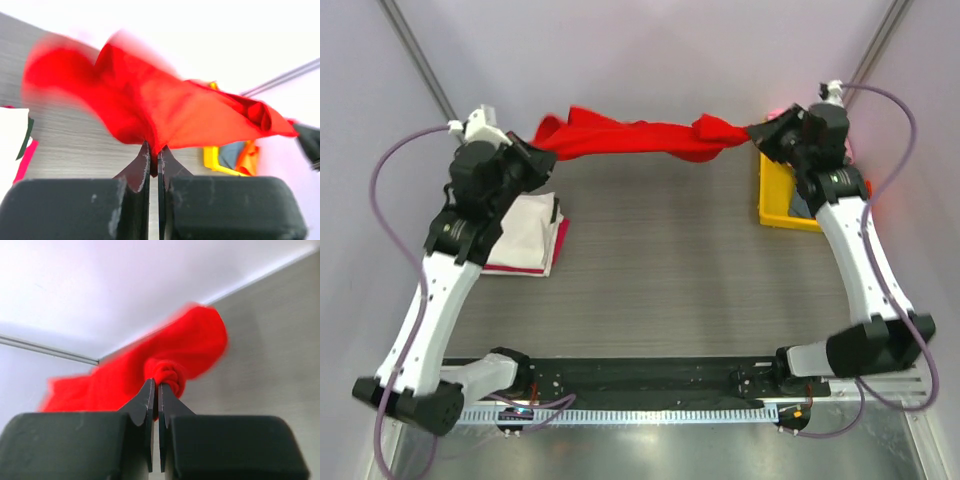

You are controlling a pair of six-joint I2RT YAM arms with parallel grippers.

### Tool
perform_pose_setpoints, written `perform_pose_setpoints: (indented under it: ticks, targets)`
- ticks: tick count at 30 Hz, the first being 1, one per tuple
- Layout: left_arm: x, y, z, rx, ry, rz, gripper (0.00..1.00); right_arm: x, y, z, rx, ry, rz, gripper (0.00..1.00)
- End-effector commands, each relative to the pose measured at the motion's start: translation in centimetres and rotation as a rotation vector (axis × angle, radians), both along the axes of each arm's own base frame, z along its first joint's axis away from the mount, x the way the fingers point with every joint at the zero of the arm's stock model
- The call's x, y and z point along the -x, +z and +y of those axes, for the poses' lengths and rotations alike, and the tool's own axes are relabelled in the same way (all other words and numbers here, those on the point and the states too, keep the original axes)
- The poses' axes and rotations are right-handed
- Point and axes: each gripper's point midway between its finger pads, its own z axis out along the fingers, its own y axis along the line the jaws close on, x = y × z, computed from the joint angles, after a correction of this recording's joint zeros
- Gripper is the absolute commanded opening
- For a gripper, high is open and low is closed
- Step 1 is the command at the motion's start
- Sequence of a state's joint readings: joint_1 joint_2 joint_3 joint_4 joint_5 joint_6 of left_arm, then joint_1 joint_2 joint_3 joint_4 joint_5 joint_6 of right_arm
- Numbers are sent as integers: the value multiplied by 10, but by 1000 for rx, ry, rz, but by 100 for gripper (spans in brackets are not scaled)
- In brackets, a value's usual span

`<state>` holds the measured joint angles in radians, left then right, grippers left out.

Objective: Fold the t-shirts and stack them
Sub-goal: Flatten the tshirt out

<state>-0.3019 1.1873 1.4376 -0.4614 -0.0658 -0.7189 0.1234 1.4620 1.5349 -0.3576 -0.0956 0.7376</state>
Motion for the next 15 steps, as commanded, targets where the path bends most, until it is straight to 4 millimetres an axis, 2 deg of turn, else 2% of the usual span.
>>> perform_pose_setpoints:
  ticks: [1, 2, 3, 4, 5, 6, 7, 8, 10, 11, 13, 15]
  targets:
    - [45, -29, 9, -50, -36, 48, 1, 64, 13, -16, -58, -51, -85, 18]
    - [43, -51, 8, -52, -34, 92, 1, 76, -3, -17, -56, -51, -66, 18]
    - [53, -59, 6, -36, -60, 91, 1, 86, -13, -17, -66, -48, -66, 48]
    - [61, -77, -5, -4, -120, 126, 1, 95, -27, -19, -72, -54, -50, 58]
    - [66, -121, -9, -3, -145, 196, 1, 107, -67, -20, -70, -60, 20, 64]
    - [71, -141, -12, 5, -162, 227, 0, 122, -68, -21, -80, -58, -4, 66]
    - [78, -156, -15, 19, -190, 249, 1, 131, -79, -20, -79, -50, 5, 66]
    - [86, -193, -16, 21, -195, 314, 1, 139, -105, -20, -64, -42, 53, 66]
    - [98, -214, -25, 44, -262, 340, 0, 152, -115, -24, -9, -30, 57, 66]
    - [104, -232, -25, 43, -270, 365, 1, 157, -127, -25, 14, -22, 88, 64]
    - [112, -246, -23, 41, -272, 390, 1, 161, -140, -25, 87, 21, 115, 62]
    - [118, -260, -20, 32, -269, 418, 0, 165, -158, -22, 133, 70, 176, 52]
